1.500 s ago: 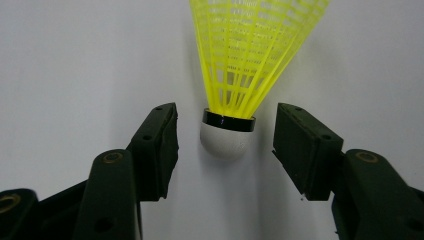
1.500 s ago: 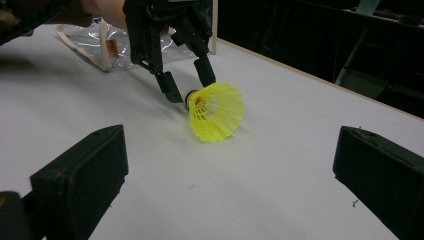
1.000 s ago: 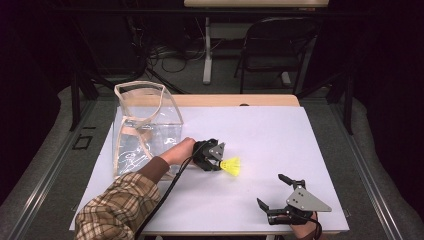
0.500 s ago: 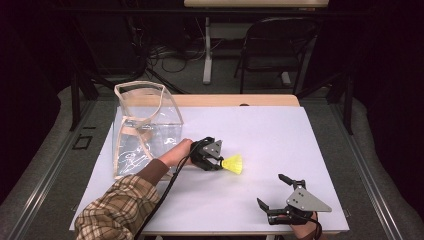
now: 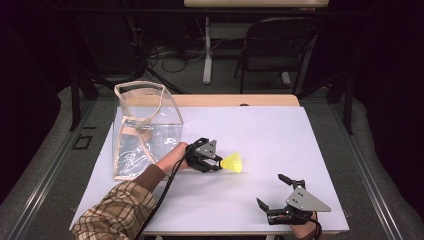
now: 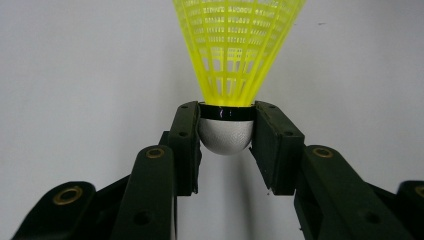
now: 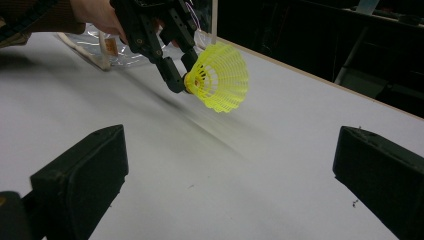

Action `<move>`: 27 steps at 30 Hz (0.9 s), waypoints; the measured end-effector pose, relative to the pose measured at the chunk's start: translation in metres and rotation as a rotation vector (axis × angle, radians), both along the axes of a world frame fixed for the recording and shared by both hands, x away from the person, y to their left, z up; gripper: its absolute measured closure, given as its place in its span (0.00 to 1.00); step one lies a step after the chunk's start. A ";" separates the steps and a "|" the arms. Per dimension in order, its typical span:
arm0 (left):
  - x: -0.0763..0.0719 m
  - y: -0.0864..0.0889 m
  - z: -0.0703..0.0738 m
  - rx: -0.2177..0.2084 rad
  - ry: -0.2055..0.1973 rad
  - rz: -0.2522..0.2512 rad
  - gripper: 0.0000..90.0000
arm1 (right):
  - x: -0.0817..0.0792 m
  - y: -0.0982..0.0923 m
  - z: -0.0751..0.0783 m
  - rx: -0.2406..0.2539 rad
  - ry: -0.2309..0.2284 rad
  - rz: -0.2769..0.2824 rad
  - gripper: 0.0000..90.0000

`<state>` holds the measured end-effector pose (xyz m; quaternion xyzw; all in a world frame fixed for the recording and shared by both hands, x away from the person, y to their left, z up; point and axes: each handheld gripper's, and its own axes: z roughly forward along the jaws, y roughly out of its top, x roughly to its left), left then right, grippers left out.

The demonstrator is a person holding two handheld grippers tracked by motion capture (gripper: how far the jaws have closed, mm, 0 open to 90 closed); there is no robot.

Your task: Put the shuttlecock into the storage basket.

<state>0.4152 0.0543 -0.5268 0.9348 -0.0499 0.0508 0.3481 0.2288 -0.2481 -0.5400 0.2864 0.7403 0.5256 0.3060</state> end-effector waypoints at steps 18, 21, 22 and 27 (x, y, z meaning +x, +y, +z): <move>-0.006 0.011 -0.001 -0.098 0.021 0.062 0.71 | 0.000 0.000 0.000 0.002 0.002 0.000 0.01; -0.007 0.011 0.001 -0.103 0.013 0.059 0.71 | 0.000 0.000 0.000 0.002 0.002 0.000 0.01; -0.007 0.011 0.001 -0.102 0.009 0.057 0.72 | 0.000 0.000 0.000 0.001 0.001 0.001 0.01; -0.008 0.010 0.006 -0.106 0.001 0.052 0.71 | 0.001 0.000 0.000 0.000 0.001 0.001 0.01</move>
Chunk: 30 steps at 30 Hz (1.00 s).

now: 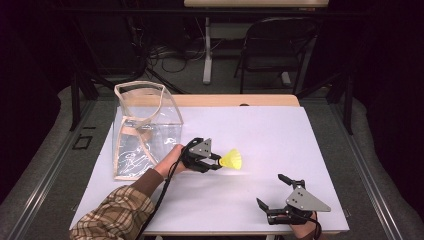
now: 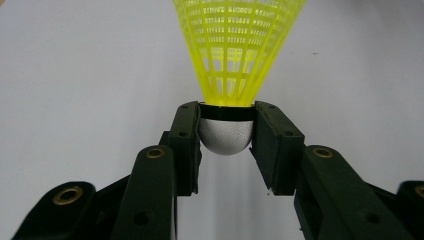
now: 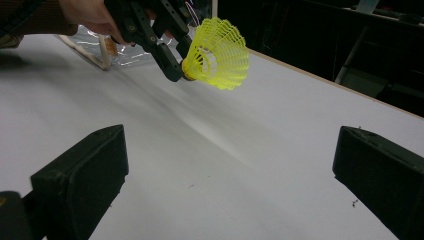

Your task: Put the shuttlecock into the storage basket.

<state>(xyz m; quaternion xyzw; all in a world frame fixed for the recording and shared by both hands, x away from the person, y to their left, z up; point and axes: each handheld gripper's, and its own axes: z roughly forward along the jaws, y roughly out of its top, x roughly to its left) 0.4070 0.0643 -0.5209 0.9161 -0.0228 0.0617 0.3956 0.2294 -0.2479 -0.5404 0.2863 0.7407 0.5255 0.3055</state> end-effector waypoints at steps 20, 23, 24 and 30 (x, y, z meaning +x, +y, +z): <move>-0.005 -0.002 0.037 -0.061 -0.053 -0.008 0.71 | 0.000 0.000 0.000 -0.001 0.000 -0.001 0.01; -0.006 -0.002 0.042 -0.072 -0.063 -0.004 0.71 | -0.001 0.000 0.001 -0.003 -0.001 -0.002 0.01; -0.006 -0.002 0.042 -0.072 -0.063 -0.004 0.71 | -0.001 0.000 0.001 -0.003 -0.001 -0.002 0.01; -0.005 -0.001 0.049 -0.075 -0.076 0.003 0.72 | 0.000 0.000 0.000 -0.003 0.004 -0.002 0.01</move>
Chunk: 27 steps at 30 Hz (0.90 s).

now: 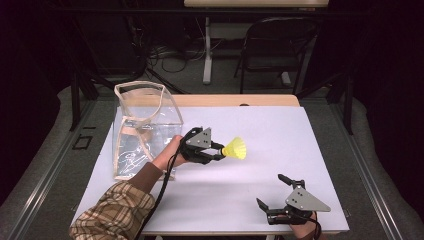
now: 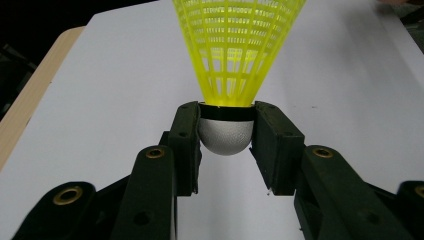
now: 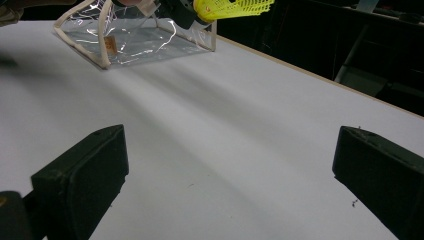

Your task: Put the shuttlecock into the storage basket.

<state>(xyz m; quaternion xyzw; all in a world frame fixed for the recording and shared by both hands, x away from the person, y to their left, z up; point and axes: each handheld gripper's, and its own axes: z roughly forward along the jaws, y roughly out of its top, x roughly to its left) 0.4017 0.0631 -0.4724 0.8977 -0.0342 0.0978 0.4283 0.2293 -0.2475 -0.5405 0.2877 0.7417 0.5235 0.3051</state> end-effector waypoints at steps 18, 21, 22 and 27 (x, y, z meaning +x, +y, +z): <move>0.002 0.009 0.024 -0.054 -0.035 0.058 0.71 | 0.000 0.000 0.000 0.000 -0.002 -0.002 0.01; 0.003 0.011 0.028 -0.068 -0.037 0.071 0.71 | 0.000 0.000 0.000 -0.002 0.001 -0.003 0.01; 0.003 0.011 0.029 -0.069 -0.036 0.074 0.71 | 0.000 0.000 0.000 -0.001 0.000 -0.003 0.01; 0.003 0.016 0.035 -0.076 -0.050 0.100 0.71 | 0.000 0.000 0.000 -0.001 0.000 -0.003 0.01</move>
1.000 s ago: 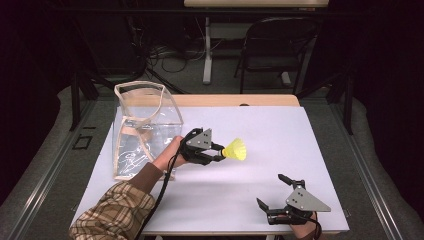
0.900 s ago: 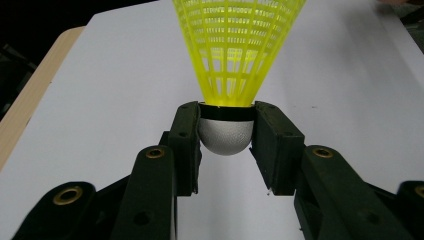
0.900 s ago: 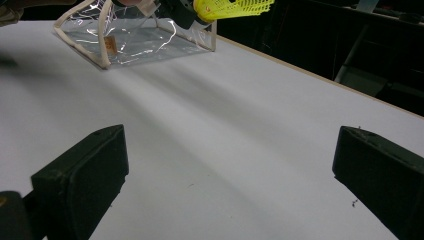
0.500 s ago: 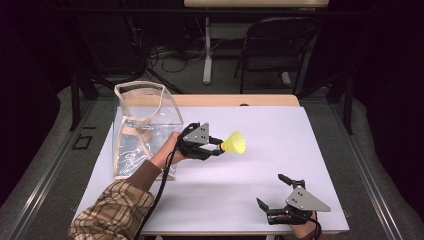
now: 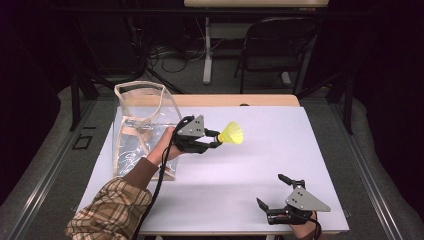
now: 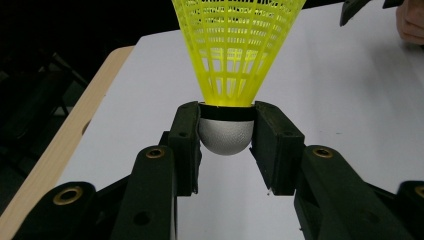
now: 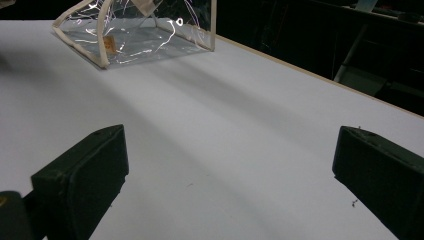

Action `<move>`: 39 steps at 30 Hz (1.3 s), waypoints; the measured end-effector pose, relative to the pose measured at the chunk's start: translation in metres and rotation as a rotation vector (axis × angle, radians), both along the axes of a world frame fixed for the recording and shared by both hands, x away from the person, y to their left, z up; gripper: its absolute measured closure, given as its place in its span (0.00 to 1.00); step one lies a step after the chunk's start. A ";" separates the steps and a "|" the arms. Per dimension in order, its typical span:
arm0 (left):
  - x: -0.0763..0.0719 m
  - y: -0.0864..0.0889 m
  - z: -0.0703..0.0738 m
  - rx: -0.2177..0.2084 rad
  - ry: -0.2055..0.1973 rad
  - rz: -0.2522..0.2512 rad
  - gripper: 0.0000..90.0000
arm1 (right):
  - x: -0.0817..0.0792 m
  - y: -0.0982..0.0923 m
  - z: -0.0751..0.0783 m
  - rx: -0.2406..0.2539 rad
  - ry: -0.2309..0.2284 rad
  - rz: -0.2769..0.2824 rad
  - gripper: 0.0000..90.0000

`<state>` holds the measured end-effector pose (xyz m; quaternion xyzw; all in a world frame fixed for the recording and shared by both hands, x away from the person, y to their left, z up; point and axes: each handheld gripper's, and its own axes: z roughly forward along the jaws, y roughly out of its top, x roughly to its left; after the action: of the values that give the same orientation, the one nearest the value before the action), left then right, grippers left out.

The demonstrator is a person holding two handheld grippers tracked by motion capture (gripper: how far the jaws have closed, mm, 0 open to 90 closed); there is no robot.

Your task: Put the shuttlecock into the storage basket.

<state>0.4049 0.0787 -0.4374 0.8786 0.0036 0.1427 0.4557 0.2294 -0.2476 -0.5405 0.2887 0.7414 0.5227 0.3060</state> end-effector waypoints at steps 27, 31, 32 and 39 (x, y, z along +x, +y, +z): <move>0.006 0.030 0.025 -0.118 -0.027 0.167 0.71 | 0.000 0.000 0.000 -0.002 0.006 -0.002 0.01; 0.007 0.033 0.027 -0.133 -0.022 0.187 0.71 | 0.001 0.000 -0.001 -0.002 0.005 -0.002 0.01; 0.007 0.035 0.028 -0.140 -0.023 0.198 0.72 | 0.000 0.000 0.000 -0.003 0.007 -0.002 0.01; 0.008 0.042 0.032 -0.159 -0.033 0.228 0.72 | 0.000 0.000 0.000 -0.005 0.007 -0.002 0.01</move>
<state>0.4125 0.1207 -0.4054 0.8312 0.1073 0.2072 0.5046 0.2297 -0.2473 -0.5408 0.2906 0.7435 0.5196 0.3047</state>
